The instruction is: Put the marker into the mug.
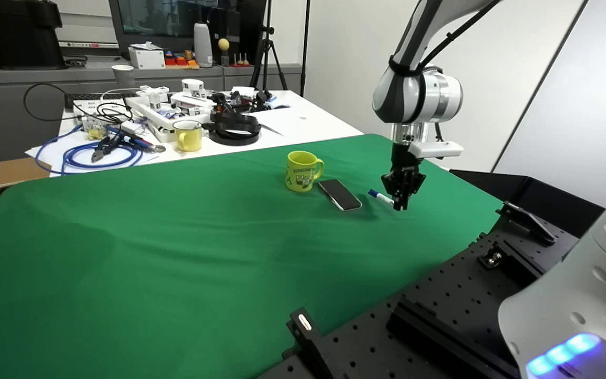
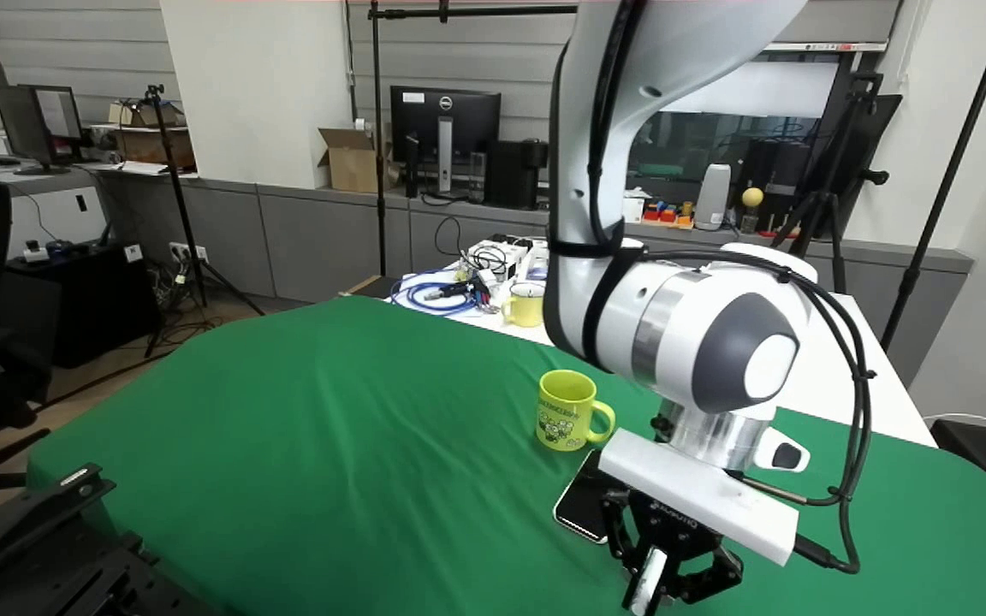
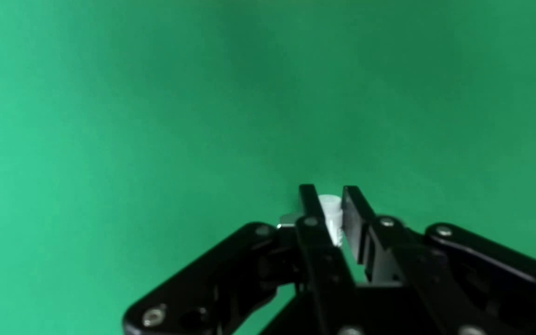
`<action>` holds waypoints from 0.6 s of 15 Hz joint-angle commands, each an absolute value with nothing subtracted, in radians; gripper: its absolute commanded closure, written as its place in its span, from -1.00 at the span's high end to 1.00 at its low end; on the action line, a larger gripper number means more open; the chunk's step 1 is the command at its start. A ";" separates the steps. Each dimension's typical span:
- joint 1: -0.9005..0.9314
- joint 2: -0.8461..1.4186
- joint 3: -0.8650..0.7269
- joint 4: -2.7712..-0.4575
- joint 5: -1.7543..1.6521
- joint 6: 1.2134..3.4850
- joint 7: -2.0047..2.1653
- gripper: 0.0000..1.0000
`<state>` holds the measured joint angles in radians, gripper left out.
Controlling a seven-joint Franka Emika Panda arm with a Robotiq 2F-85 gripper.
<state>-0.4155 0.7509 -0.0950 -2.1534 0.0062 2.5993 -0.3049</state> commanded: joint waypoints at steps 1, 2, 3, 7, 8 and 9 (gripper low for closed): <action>-0.468 0.806 -0.110 -1.999 0.042 2.321 -0.318 -0.91; -0.474 0.814 -0.120 -1.962 0.053 2.239 -0.311 -0.91; -0.483 0.826 -0.124 -1.923 0.066 2.157 -0.305 -0.91; -0.519 0.889 -0.131 -1.753 0.148 1.841 -0.288 -0.91; -0.528 0.904 -0.130 -1.719 0.175 1.775 -0.286 -0.91; -0.539 0.921 -0.128 -1.685 0.204 1.712 -0.285 -0.91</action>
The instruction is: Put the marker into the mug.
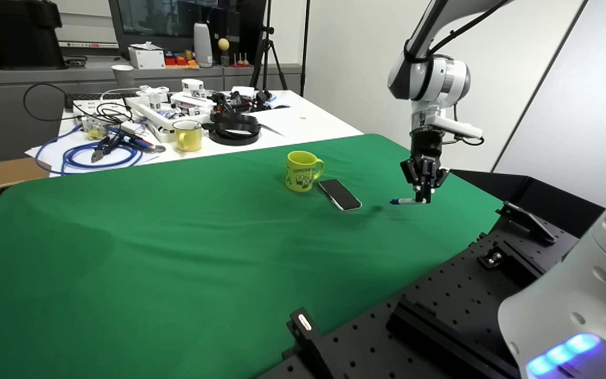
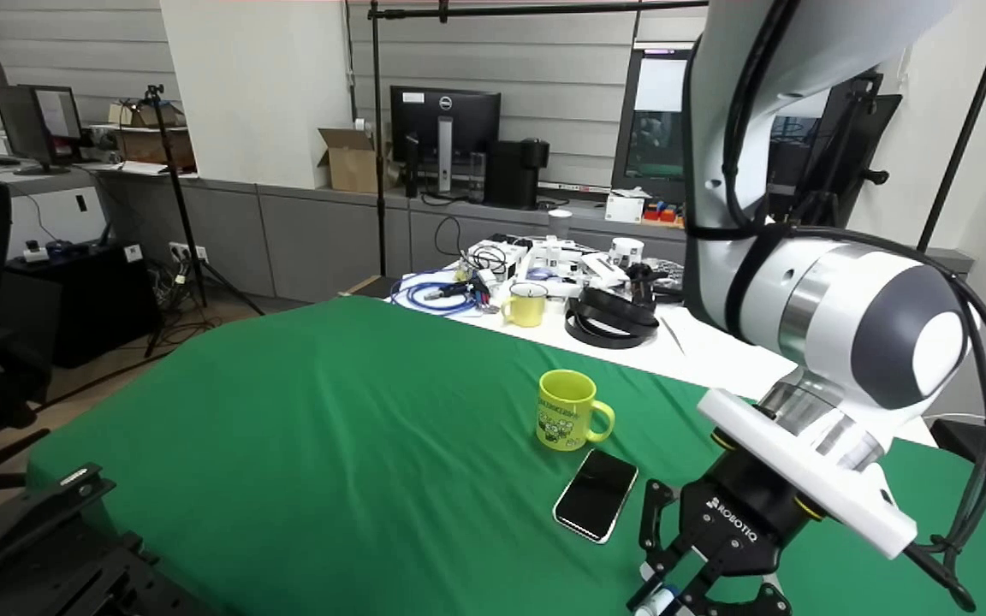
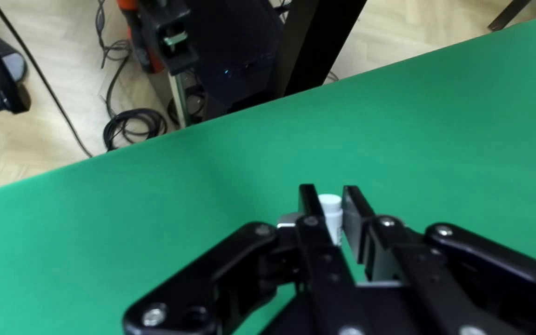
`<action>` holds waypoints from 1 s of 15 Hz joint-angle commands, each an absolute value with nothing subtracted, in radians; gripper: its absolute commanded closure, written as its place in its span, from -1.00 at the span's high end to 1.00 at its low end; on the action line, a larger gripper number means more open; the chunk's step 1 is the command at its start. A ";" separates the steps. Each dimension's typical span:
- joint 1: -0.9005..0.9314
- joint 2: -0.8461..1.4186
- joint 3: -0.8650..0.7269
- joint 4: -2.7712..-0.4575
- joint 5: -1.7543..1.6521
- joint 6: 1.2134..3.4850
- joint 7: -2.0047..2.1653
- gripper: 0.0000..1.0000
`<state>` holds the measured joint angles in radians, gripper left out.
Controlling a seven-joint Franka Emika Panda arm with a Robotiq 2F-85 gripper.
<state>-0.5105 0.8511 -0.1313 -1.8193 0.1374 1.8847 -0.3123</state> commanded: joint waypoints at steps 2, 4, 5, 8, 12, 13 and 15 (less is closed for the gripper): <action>-0.562 0.955 -0.123 -1.623 0.270 1.606 -0.283 -0.91; -0.587 0.988 -0.118 -1.573 0.346 1.527 -0.279 -0.91; -0.600 1.004 -0.116 -1.551 0.385 1.497 -0.274 -0.91; -0.633 1.041 -0.109 -1.506 0.486 1.448 -0.275 -0.91; -0.619 1.028 -0.122 -1.544 0.473 1.479 -0.304 -0.65; -0.620 1.029 -0.121 -1.540 0.473 1.477 -0.304 -0.65; -0.620 1.030 -0.119 -1.538 0.474 1.475 -0.305 -0.65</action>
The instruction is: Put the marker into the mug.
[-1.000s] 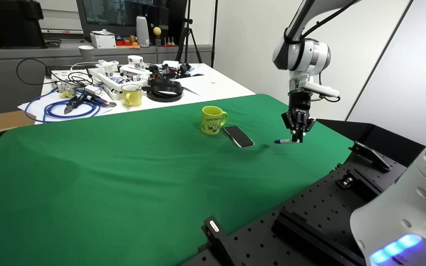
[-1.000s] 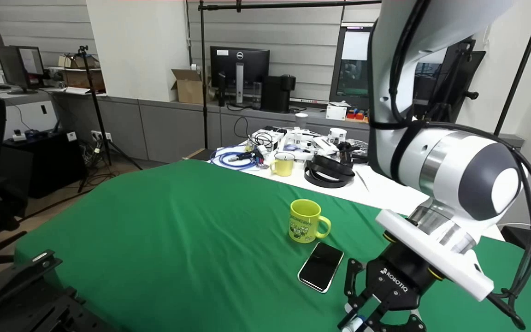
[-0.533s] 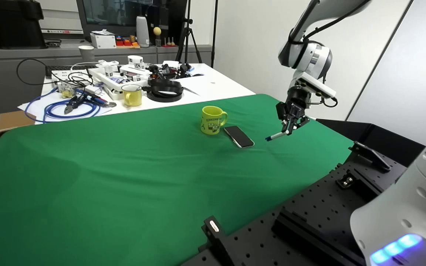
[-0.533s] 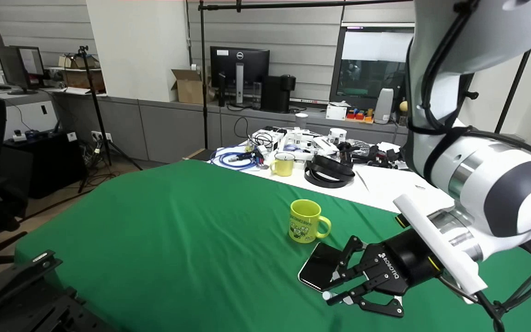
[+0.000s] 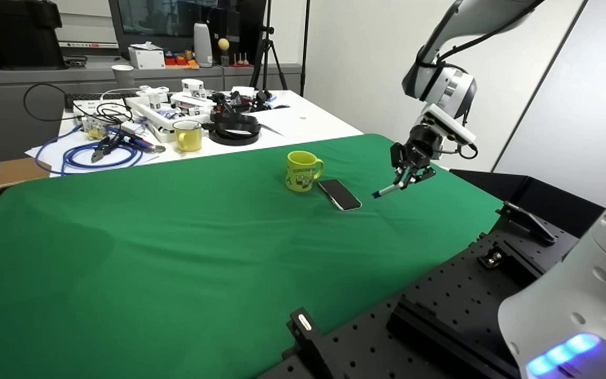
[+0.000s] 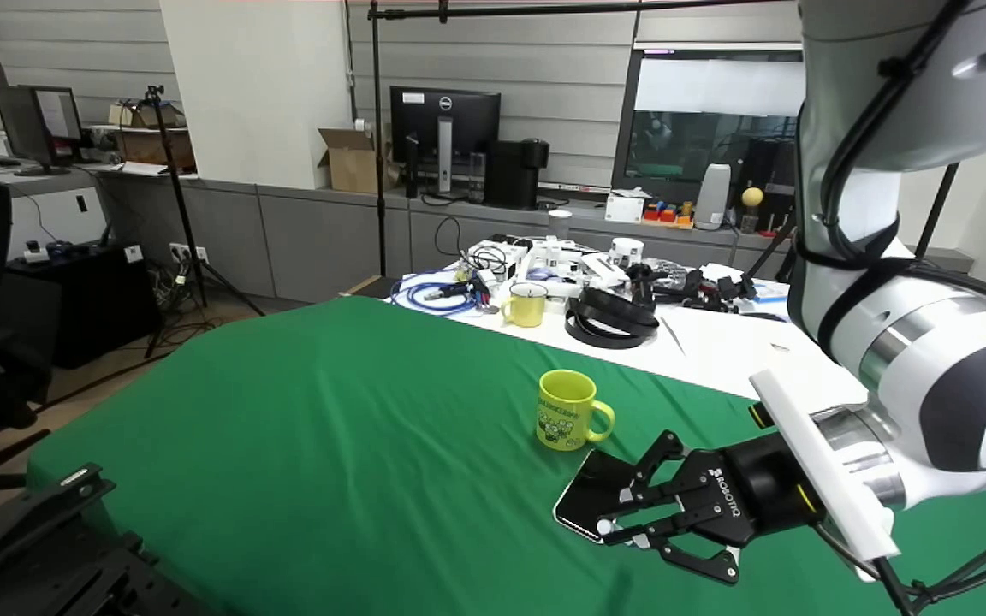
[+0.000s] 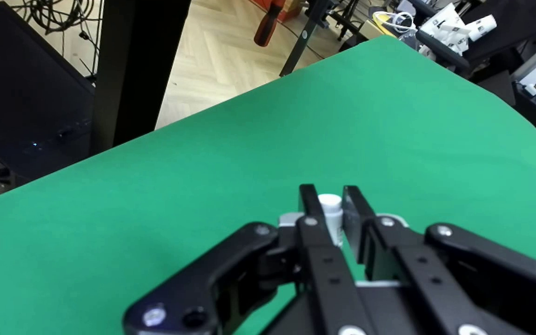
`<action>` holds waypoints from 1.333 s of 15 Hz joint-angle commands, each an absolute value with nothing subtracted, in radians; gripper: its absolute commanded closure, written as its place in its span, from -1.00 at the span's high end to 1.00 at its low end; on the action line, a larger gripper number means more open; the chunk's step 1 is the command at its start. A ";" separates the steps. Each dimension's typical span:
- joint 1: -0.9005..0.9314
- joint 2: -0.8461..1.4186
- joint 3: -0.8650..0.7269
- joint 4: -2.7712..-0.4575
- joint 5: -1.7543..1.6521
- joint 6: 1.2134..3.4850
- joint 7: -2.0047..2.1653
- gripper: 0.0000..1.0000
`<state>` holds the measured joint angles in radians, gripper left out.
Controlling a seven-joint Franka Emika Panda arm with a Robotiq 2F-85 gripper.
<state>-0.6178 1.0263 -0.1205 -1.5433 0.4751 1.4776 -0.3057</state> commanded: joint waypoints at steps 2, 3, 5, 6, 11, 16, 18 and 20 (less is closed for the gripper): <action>-0.619 1.030 -0.118 -1.536 0.474 1.474 -0.305 -0.65; -0.619 1.030 -0.118 -1.536 0.474 1.474 -0.305 -0.65; -0.615 1.021 -0.102 -1.519 0.496 1.473 -0.298 -0.91; -0.609 1.036 -0.085 -1.487 0.511 1.455 -0.283 -0.91; -0.573 1.004 -0.042 -1.436 0.577 1.443 -0.277 -0.91; -0.533 0.949 -0.052 -1.421 0.613 1.394 -0.240 -0.91; -0.526 0.923 -0.054 -1.416 0.624 1.351 -0.235 -0.91; -0.519 0.899 -0.058 -1.408 0.638 1.310 -0.232 -0.91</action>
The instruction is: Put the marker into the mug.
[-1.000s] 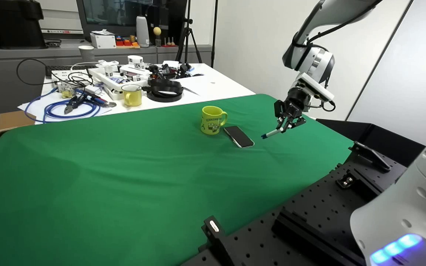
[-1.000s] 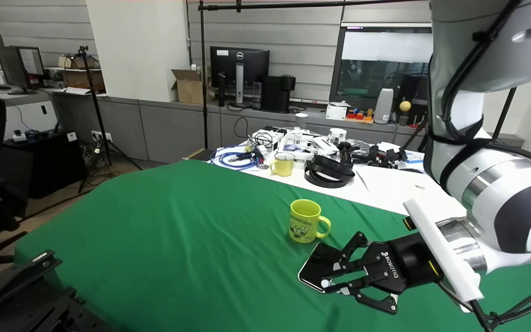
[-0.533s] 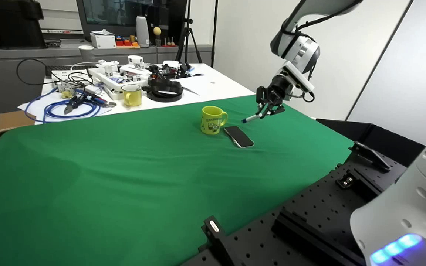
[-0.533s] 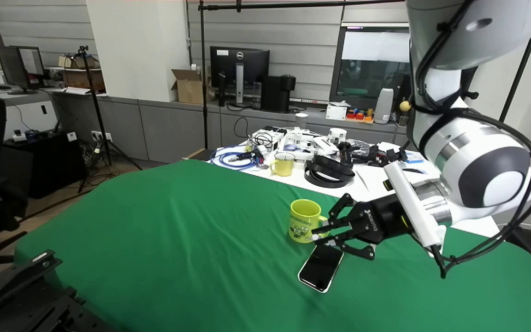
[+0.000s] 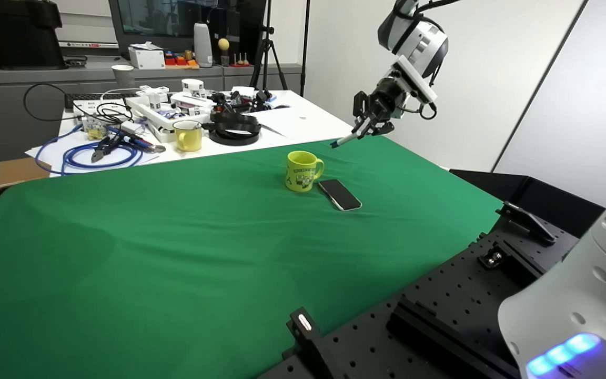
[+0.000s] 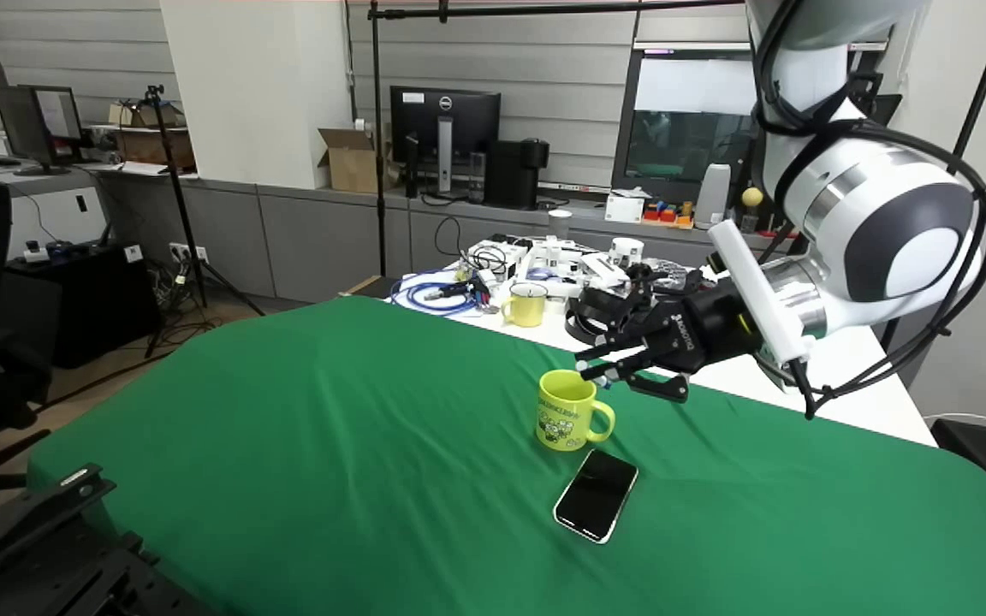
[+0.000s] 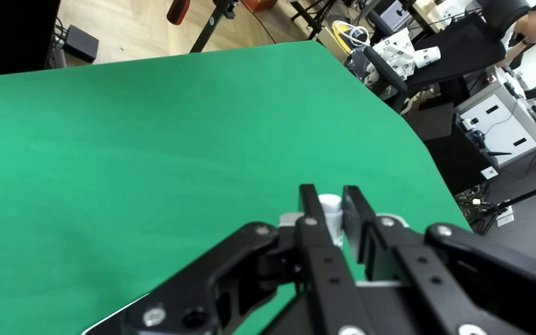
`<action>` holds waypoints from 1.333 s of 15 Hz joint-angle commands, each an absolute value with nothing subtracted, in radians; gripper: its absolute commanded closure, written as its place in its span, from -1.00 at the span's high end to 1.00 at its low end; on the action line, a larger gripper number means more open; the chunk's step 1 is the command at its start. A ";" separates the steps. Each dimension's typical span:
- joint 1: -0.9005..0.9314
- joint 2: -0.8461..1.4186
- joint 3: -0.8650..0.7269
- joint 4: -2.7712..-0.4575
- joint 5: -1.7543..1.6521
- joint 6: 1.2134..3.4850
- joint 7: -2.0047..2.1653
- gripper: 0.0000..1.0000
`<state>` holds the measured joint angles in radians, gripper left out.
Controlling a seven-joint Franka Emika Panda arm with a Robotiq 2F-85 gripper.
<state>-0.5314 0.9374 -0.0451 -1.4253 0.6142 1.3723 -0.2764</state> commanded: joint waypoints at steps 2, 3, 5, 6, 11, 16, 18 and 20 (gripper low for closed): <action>-0.514 0.890 -0.058 -1.388 0.658 1.276 -0.233 -0.91; -0.513 0.896 -0.057 -1.366 0.666 1.255 -0.228 -0.91; -0.502 0.914 -0.056 -1.321 0.686 1.230 -0.219 -0.91; -0.500 0.925 -0.056 -1.301 0.691 1.208 -0.215 -0.91; -0.490 0.911 -0.066 -1.338 0.685 1.231 -0.262 -0.65; -0.490 0.927 -0.065 -1.316 0.698 1.236 -0.253 -0.91; -0.487 0.949 -0.060 -1.280 0.709 1.236 -0.242 -0.91; -0.487 0.963 -0.053 -1.242 0.717 1.217 -0.232 -0.91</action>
<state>-0.4973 0.9259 -0.0489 -1.3271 0.6948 1.2463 -0.2599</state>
